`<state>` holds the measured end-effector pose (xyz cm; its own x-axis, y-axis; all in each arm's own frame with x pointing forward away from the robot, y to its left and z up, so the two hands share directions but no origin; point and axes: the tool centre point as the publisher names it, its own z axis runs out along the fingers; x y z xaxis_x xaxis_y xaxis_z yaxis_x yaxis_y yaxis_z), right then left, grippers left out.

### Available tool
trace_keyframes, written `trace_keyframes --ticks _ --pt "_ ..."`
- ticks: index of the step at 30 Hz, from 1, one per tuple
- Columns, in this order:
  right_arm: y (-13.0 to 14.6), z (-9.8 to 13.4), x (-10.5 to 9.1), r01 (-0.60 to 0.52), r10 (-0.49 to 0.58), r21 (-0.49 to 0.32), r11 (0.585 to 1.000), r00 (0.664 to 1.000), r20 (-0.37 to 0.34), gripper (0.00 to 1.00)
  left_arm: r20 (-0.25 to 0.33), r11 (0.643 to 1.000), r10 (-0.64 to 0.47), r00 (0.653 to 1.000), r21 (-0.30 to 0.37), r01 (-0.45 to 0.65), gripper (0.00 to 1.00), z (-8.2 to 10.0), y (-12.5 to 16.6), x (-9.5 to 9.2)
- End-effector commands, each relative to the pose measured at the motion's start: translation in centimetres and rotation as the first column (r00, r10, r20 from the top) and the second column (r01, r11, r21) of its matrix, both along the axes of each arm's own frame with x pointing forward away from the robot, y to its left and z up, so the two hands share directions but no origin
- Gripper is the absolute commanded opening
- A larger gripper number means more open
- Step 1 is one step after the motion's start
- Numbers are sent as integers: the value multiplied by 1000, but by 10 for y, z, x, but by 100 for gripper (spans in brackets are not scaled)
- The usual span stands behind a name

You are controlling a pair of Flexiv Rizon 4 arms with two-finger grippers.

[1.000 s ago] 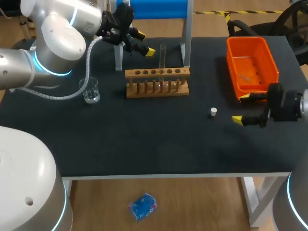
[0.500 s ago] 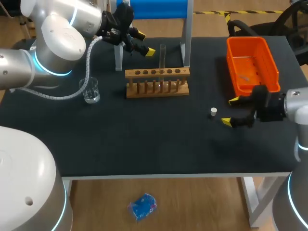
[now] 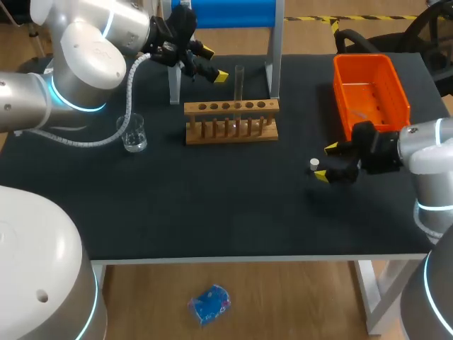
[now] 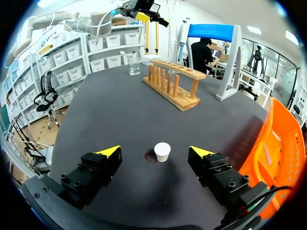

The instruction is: Invert the test tube, pick up the pipette, mount the tip to pipette, aspirate from beaker and dispense into the tube, eject the tip, return the pipette, and cap with the stopper.

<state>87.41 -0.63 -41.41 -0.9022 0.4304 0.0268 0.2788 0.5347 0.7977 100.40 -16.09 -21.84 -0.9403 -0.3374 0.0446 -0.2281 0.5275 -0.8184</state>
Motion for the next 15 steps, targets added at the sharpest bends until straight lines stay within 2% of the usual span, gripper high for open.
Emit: trace_keyframes --ticks 1,2,5,7,13,15 --pt "6 -6 10 -2 2 -5 1000 1000 -6 81 -4 1000 -1 1000 4 1 100 1 0 0" --pt "6 -7 11 -1 1 -5 1000 1000 -6 78 -4 1000 -1 1000 4 1 100 1 0 0" --pt "8 -9 14 0 0 -5 1000 1000 -9 80 -4 1000 -1 1000 4 1 100 1 0 0" --pt "10 -10 16 0 0 -5 1000 1000 -13 78 -4 1000 -1 1000 4 1 100 1 0 0" --pt "14 -12 20 11 -11 0 1000 1000 -23 79 -4 1000 -1 1000 4 1 100 1 0 0" --pt "15 -12 21 11 -11 1 1000 1000 -22 76 -4 1000 -1 1000 4 1 100 1 0 0"
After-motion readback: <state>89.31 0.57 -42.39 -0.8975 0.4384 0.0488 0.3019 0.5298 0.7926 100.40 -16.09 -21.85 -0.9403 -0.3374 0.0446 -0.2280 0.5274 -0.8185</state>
